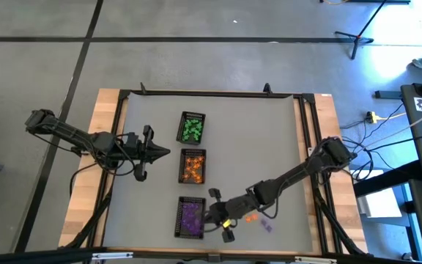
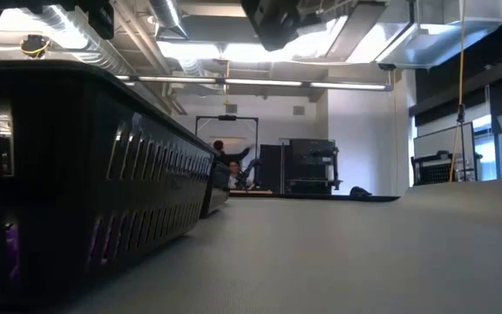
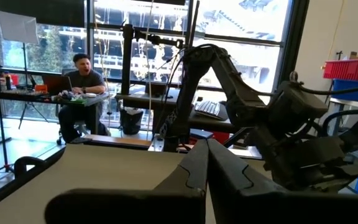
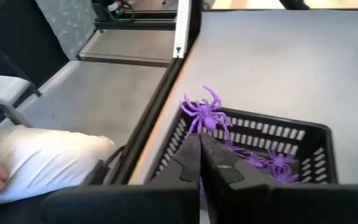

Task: Sort Halloween decoration
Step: Put the violet spider toy into the bottom black bin

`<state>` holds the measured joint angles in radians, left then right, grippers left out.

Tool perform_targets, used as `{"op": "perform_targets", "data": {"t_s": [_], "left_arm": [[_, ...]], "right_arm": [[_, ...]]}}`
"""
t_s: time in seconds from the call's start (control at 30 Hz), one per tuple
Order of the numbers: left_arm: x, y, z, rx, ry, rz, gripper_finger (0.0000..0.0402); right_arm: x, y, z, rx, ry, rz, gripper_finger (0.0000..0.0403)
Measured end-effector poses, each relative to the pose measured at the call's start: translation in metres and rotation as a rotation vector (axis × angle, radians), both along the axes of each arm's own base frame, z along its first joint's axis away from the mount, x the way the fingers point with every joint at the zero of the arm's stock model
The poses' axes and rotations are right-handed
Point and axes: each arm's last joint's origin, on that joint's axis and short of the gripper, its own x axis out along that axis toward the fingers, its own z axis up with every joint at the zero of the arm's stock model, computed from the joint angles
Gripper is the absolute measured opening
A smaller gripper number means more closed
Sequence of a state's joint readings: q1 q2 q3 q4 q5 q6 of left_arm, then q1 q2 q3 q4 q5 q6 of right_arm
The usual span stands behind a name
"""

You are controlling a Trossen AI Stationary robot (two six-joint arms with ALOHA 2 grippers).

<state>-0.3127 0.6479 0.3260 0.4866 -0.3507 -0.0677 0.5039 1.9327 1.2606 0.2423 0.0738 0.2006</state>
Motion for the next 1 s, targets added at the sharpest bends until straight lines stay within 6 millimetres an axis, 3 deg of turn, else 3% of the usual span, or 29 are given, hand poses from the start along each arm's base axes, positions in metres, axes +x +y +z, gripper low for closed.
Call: {"op": "perform_targets", "data": {"t_s": [0.17, 0.43, 0.57, 0.7, 1.0], "left_arm": [[0.0, 0.0, 0.0, 0.0, 0.0, 0.0, 0.0], [0.0, 0.0, 0.0, 0.0, 0.0, 0.0, 0.0], [0.0, 0.0, 0.0, 0.0, -0.001, 0.0, 0.0], [0.0, 0.0, 0.0, 0.001, 0.002, 0.0, 0.0], [0.0, 0.0, 0.0, 0.001, 0.004, 0.0, 0.0]], "right_arm": [[0.002, -0.004, -0.001, 0.008, 0.012, -0.002, 0.0023], [0.0, -0.003, -0.002, -0.017, 0.021, -0.018, 0.0147], [-0.01, -0.009, 0.004, -0.051, 0.119, -0.033, 0.0182], [-0.032, -0.007, 0.011, -0.098, 0.248, -0.075, 0.0179], [-0.092, 0.023, 0.024, -0.178, 0.428, -0.125, 0.0139]]}}
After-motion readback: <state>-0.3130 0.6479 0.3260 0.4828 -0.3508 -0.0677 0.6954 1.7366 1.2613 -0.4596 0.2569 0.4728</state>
